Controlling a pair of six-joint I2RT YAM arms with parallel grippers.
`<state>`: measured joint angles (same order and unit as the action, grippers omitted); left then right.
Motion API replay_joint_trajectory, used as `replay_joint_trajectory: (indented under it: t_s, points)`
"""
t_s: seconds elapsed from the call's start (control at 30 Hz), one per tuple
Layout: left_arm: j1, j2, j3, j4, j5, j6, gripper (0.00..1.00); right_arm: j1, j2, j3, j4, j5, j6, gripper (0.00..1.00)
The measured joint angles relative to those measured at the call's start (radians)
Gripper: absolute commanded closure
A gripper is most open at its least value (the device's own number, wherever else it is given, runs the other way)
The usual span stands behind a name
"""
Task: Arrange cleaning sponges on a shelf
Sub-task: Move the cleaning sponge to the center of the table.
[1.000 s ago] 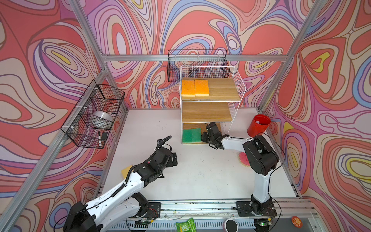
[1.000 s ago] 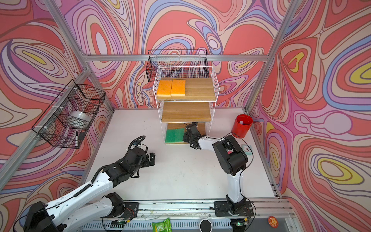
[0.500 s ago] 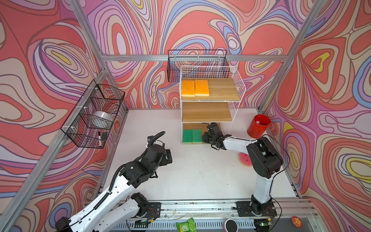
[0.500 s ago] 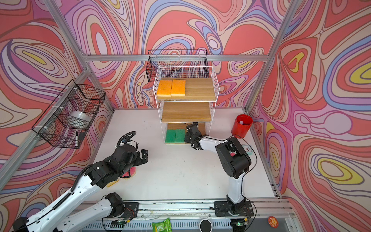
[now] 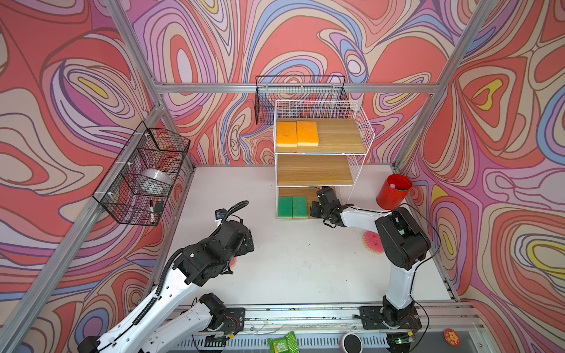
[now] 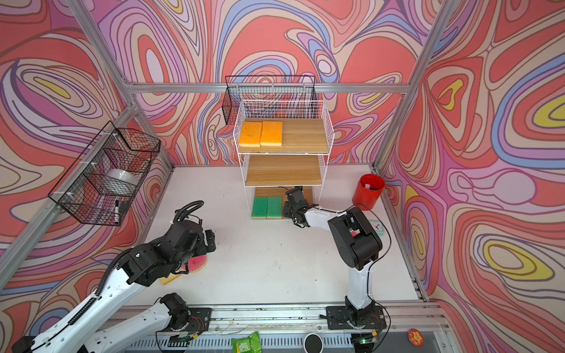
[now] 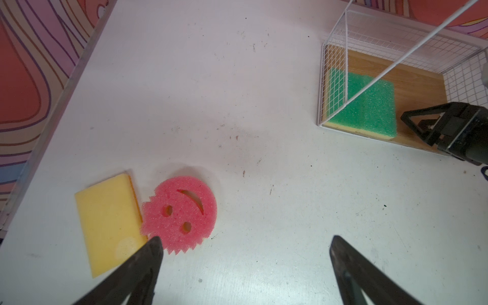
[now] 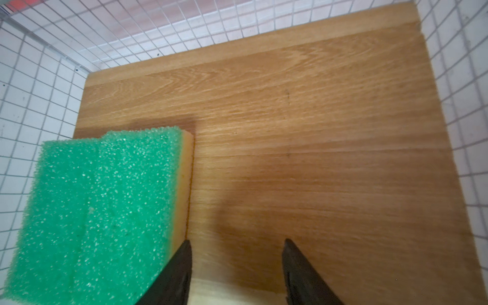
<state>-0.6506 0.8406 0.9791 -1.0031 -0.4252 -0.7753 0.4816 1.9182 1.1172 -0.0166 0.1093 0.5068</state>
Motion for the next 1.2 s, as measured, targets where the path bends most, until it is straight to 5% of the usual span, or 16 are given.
replay_joint_trajectory:
  t_s: [0.17,0.43,0.77,1.03,1.2]
  points:
    - [0.103,0.04,0.062,-0.06,0.065,0.02,0.0,-0.002,-0.122,-0.085,0.005,-0.021,-0.011,0.18]
    - [0.279,0.048,0.033,-0.096,0.213,0.04,0.02,-0.002,-0.319,-0.213,0.005,-0.135,-0.016,0.2]
    - [0.448,0.093,-0.146,-0.037,0.288,0.012,0.54,0.0,-0.465,-0.293,0.073,-0.253,0.007,0.23]
    - [0.497,0.153,-0.178,0.039,0.237,-0.046,0.97,0.004,-0.466,-0.335,0.123,-0.322,0.051,0.23]
    - [0.59,0.154,-0.237,0.077,0.187,-0.074,1.0,0.006,-0.482,-0.349,0.147,-0.344,0.068,0.24]
